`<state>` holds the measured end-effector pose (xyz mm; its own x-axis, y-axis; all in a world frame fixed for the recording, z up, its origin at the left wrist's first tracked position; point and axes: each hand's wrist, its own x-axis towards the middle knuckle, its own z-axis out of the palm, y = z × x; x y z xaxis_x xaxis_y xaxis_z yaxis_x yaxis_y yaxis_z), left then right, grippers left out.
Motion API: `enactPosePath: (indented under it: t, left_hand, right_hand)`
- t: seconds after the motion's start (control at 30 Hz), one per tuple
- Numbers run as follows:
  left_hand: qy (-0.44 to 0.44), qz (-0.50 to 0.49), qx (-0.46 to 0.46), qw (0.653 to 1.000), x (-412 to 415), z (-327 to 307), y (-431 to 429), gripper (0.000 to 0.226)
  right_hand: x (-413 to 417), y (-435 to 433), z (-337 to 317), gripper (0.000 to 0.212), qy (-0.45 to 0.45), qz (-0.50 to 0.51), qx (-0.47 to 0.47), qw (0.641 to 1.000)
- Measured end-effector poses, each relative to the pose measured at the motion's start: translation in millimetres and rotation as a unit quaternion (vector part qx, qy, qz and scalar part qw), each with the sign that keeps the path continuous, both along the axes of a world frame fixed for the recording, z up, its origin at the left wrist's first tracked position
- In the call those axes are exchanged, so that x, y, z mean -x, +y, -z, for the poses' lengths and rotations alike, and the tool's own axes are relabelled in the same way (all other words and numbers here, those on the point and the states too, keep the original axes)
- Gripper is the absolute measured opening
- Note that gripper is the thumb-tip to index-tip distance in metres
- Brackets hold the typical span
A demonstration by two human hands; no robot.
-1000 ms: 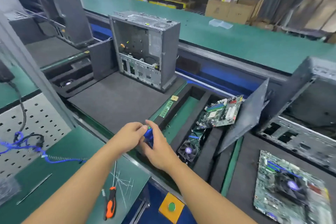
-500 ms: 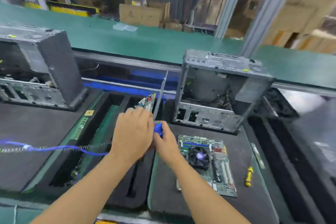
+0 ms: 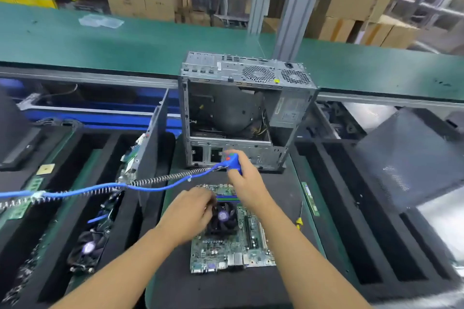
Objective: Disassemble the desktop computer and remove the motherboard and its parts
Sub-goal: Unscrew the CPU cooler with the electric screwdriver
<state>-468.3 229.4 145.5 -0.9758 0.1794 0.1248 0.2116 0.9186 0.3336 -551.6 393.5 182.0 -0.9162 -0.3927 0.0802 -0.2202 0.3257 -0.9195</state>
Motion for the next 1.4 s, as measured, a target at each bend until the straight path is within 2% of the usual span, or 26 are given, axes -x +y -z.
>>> enactPosePath:
  t: [0.1, 0.23, 0.33, 0.4, 0.53, 0.73, 0.97, 1.13, 1.4]
  left_hand:
    - [-0.064, -0.025, 0.009, 0.998, 15, 26, 8, 0.032]
    - [-0.114, -0.012, 0.031, 0.993, 27, 47, 27, 0.068]
    - [-0.173, 0.004, 0.066, 0.983, 32, 57, 38, 0.108]
    - [-0.192, 0.011, 0.1, 0.976, 35, 64, 44, 0.12]
    - [-0.169, -0.014, 0.097, 0.981, 40, 76, 49, 0.112]
    - [-0.133, -0.04, 0.083, 0.987, 42, 81, 45, 0.094]
    - [-0.167, -0.031, 0.03, 0.985, 43, 91, 43, 0.092]
    - [-0.179, -0.04, 0.003, 0.983, 42, 91, 42, 0.087]
    - [-0.177, -0.032, -0.002, 0.984, 43, 91, 39, 0.089]
  right_hand:
    - [12, 14, 9, 0.01, -0.043, 0.001, 0.06, 0.997]
    - [26, 28, 23, 0.037, -0.087, 0.012, 0.086, 0.992]
    - [33, 37, 35, 0.032, -0.137, 0.005, 0.143, 0.98]
    - [37, 40, 43, 0.035, -0.174, 0.0, 0.183, 0.968]
    - [44, 38, 60, 0.039, -0.22, -0.043, 0.24, 0.944]
    - [56, 24, 67, 0.035, -0.227, -0.064, 0.306, 0.922]
    - [58, 7, 74, 0.03, -0.205, -0.106, 0.326, 0.917]
    - [61, 11, 85, 0.033, -0.2, -0.109, 0.326, 0.918]
    - [64, 8, 91, 0.037, -0.208, -0.111, 0.328, 0.915]
